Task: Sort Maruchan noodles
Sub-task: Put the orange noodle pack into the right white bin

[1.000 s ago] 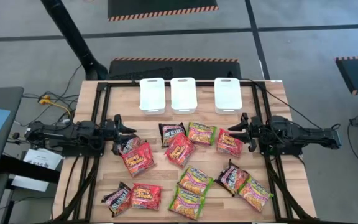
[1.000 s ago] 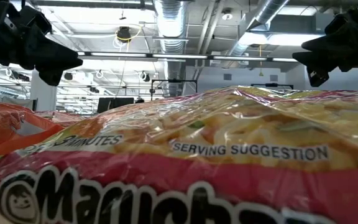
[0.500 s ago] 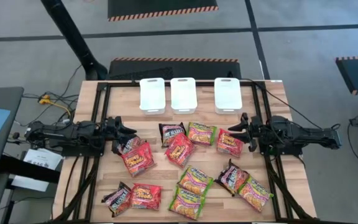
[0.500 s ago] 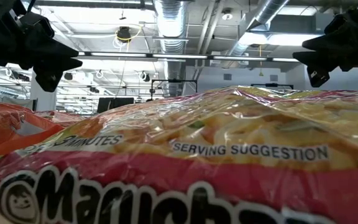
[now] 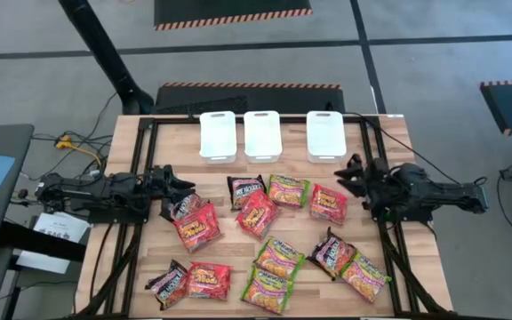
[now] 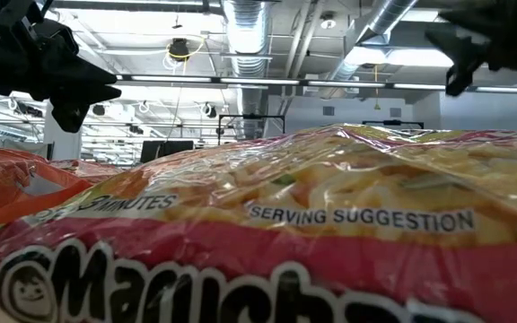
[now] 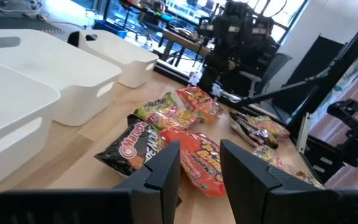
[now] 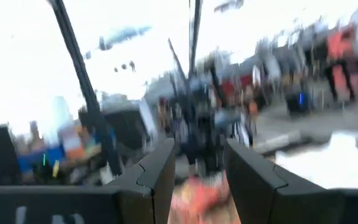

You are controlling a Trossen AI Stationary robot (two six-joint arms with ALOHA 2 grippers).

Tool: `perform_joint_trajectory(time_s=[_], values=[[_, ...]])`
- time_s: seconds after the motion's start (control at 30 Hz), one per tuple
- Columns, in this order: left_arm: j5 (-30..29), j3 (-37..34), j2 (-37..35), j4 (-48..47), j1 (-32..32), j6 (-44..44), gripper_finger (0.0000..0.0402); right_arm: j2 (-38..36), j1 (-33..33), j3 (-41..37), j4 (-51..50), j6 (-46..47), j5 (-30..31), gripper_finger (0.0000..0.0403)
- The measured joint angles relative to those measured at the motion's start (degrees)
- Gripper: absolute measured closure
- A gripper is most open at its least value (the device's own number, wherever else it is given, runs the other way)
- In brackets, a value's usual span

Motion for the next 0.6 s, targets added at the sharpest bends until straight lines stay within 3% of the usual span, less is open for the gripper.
perform_joint_trajectory(time_s=[0.37,0.47,0.6], values=[[-0.1,0.0,0.0,0.0,0.0,-0.3,0.03,0.0,-1.9,0.2,24.6,-9.4,1.8,0.0239],[-0.1,0.0,0.0,0.0,0.0,-0.3,0.03,0.0,-2.6,1.3,25.0,-9.5,2.3,0.0239],[-0.1,0.0,0.0,0.0,0.0,-0.3,0.03,0.0,-2.6,4.7,19.2,-9.6,7.8,0.0233]])
